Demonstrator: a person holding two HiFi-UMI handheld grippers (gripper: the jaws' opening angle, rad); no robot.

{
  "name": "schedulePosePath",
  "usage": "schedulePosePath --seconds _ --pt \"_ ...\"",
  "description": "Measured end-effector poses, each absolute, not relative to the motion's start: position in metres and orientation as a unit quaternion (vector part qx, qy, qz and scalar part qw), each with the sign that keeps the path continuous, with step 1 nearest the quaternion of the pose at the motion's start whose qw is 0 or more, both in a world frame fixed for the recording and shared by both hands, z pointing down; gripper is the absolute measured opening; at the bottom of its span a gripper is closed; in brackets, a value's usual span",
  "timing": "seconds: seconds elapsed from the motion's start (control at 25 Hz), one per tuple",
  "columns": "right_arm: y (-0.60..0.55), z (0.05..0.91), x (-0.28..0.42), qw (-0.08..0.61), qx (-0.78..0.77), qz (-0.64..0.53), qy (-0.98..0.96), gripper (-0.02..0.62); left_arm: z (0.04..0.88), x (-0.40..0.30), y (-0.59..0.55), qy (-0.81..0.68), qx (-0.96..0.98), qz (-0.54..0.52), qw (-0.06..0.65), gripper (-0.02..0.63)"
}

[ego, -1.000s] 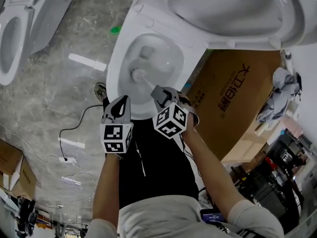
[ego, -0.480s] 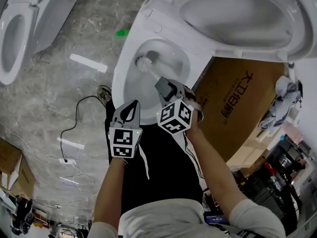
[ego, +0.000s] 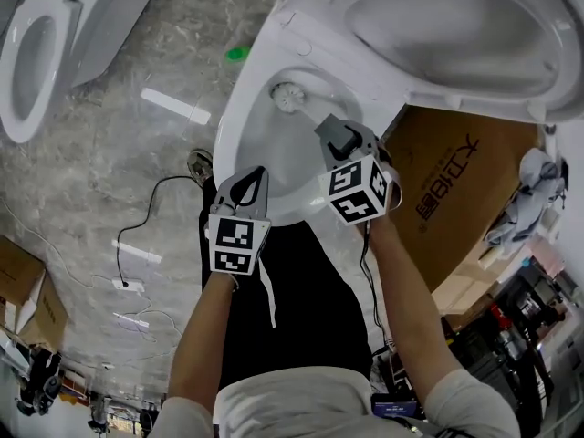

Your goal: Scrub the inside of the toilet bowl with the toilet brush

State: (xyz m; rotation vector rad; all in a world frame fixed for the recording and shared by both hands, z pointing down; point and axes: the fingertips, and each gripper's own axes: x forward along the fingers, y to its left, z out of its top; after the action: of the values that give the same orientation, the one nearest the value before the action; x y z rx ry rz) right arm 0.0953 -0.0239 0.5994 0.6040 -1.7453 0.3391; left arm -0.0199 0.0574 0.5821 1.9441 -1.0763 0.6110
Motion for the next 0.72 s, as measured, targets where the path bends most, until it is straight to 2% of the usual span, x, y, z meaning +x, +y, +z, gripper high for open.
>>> schedulePosePath --seconds 0.72 --pt "0.008 0.59 0.174 0.588 0.332 0.18 -0.716 0.15 0.58 0.034 0.055 -0.351 0.808 0.286 0.377 0.011"
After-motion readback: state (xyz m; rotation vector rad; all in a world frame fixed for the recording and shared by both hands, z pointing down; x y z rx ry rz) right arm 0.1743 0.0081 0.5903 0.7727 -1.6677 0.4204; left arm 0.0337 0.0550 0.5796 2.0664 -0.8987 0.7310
